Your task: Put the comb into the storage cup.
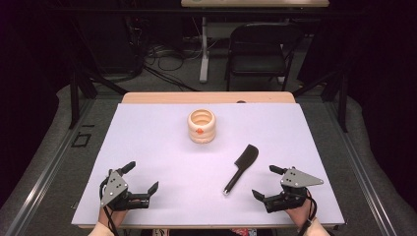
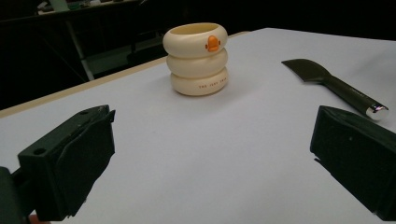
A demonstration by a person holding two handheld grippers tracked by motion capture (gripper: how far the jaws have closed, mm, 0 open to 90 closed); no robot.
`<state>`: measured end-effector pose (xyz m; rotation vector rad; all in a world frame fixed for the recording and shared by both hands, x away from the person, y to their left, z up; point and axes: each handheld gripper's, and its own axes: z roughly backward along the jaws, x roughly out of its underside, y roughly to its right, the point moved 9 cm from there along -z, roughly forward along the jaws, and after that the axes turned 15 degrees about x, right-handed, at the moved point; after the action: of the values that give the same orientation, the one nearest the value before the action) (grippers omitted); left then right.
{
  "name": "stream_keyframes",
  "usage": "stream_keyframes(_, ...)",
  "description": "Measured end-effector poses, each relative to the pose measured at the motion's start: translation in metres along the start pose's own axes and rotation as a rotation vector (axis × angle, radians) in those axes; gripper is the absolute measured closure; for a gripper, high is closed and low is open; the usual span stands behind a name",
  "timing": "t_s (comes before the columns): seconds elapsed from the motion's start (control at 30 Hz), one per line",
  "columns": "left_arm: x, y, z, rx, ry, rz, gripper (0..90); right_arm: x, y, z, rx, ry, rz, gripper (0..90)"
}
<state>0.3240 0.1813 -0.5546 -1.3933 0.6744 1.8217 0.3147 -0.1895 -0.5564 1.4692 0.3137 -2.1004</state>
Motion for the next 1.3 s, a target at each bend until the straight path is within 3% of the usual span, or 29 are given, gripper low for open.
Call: stream_keyframes(1.3,0.0,-0.001,-0.001,-0.002,-0.003,0.005,0.0,-0.008,-0.021,-0.035,-0.06,-0.078,0.022,0.0)
